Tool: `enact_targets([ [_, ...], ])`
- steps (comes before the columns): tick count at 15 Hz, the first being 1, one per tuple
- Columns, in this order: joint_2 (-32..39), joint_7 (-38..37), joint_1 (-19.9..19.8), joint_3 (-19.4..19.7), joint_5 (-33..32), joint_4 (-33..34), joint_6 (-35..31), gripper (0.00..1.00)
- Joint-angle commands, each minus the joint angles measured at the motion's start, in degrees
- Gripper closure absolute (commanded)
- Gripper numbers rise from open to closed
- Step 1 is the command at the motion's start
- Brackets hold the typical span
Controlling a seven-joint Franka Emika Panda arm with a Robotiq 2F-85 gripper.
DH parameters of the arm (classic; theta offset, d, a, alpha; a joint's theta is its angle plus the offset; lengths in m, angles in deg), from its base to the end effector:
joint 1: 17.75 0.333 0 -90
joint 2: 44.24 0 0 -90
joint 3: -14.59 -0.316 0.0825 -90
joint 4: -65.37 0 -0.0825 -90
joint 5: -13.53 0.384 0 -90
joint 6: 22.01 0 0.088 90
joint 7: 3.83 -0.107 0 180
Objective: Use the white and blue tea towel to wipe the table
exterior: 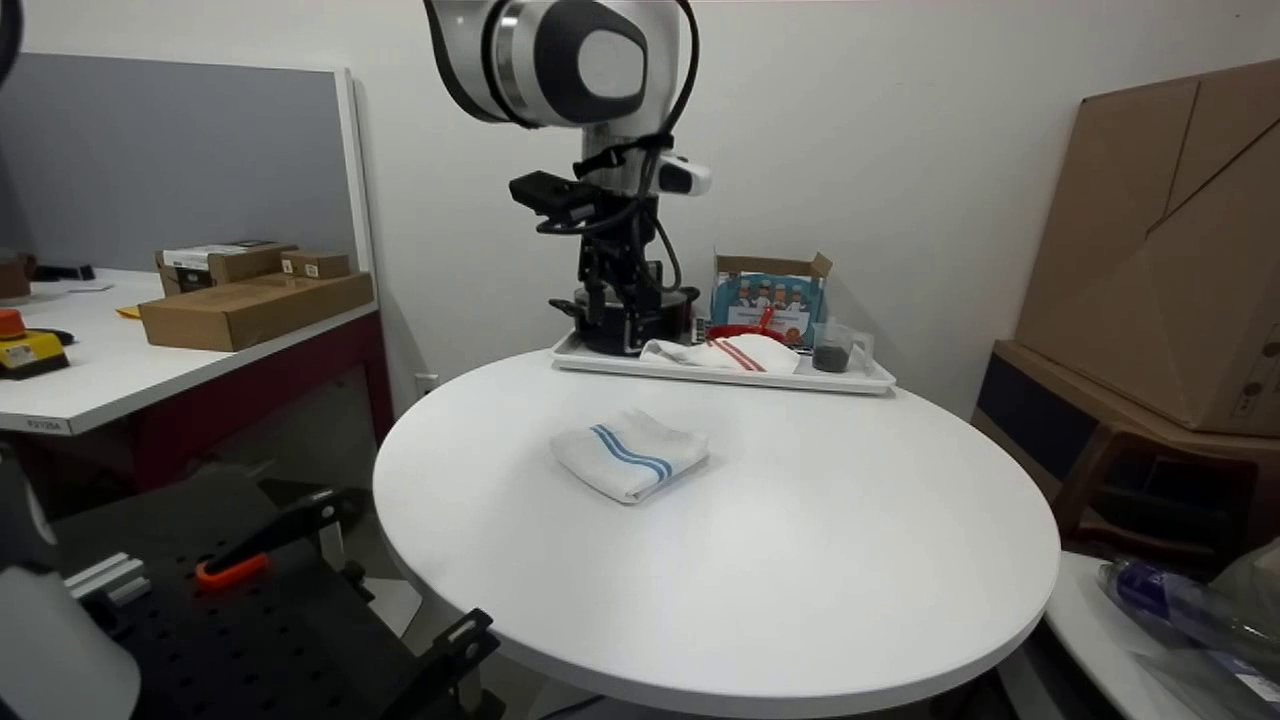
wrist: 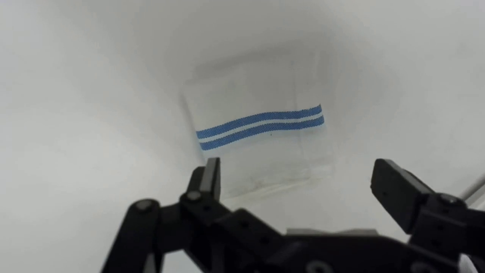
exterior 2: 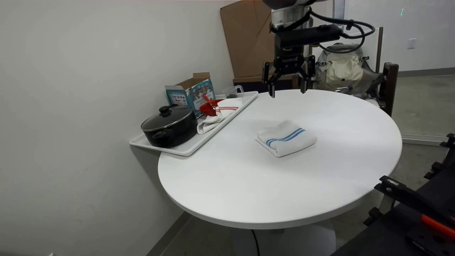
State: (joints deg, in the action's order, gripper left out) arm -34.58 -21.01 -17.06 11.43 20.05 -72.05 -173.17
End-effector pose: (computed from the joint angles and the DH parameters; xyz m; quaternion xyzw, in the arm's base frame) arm 0.5066 0.0315 0.2527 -0.9851 0.1648 -0.0287 0.0397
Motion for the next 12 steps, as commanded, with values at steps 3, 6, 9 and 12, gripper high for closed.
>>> enact_targets([
  [3, 15.3, -0.2, 2.7, 1.0, -0.6, 9.8, -5.0, 0.0],
  [6, 21.7, -0.4, 4.5, 1.4, -0.5, 13.5, -7.3, 0.0],
  [9, 26.5, -0.9, 6.6, 2.7, -0.7, 16.1, -8.9, 0.0],
  [12, 29.2, -0.8, 7.5, 3.6, -0.3, 17.2, -9.1, 0.0],
])
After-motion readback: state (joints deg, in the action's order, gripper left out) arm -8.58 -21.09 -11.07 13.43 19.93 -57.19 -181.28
